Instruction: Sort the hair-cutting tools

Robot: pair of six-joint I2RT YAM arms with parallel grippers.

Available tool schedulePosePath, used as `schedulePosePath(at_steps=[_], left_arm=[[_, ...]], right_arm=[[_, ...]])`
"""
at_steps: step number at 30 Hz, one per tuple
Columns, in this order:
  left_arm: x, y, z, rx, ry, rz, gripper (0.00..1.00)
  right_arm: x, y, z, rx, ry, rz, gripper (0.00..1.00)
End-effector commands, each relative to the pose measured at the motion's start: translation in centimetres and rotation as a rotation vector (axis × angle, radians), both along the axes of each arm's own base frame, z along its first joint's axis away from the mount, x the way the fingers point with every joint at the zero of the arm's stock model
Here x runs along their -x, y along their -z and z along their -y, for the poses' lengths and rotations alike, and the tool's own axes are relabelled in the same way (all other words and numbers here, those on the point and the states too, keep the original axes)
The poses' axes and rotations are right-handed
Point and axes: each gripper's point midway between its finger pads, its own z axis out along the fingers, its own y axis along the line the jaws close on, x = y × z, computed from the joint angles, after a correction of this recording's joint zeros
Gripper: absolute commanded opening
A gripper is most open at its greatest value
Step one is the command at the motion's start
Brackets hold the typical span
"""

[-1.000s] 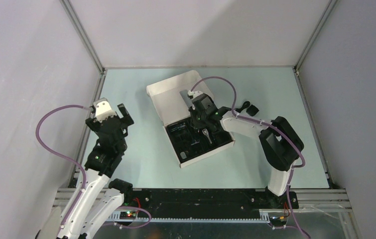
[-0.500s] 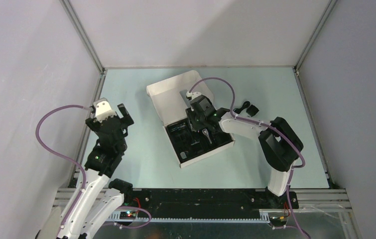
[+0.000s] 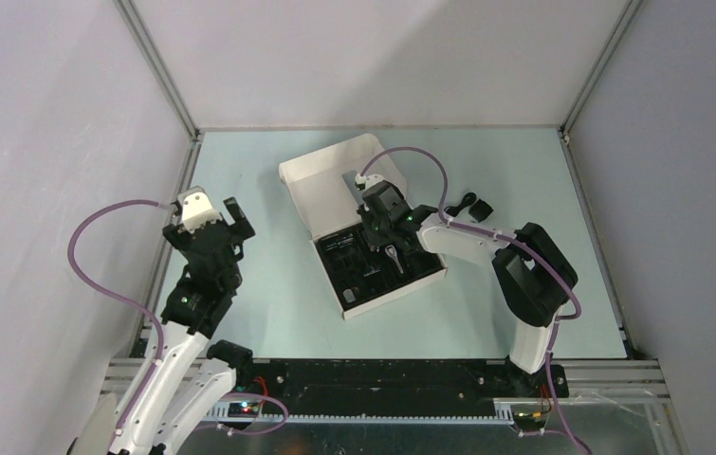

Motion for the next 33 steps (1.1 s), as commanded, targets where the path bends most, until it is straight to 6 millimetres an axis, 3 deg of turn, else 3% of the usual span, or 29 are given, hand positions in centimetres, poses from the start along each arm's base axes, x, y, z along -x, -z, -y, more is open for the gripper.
schedulePosePath(at_steps=[1,13,24,29,33], left_arm=[[-0.1,-1.0,0.1,0.005,0.003,0.035,0.98],[-0.1,-1.0,0.1,0.006,0.006,0.036,0.98],[0.0,-1.2,0.1,0.008,0.005,0.043,0.98],[0.0,-1.1,0.0,0.008,0.002,0.041,0.98],[0.0,-1.1,0.0,0.006,0.001,0.039,0.98]], right_arm=[[-0.4,-1.8,-0.5,-0.026,0.009,0.041,0.15],[0.3,1.6,0.2,0.037,0.01,-0.029,0.09],[0.9,3.4,0.4,0.066,0.009,-0.068,0.07],[0.5,2.0,0.0,0.036,0.0,-0.037,0.09],[0.0,-1.4,-0.3,-0.028,-0.006,0.022,0.17]])
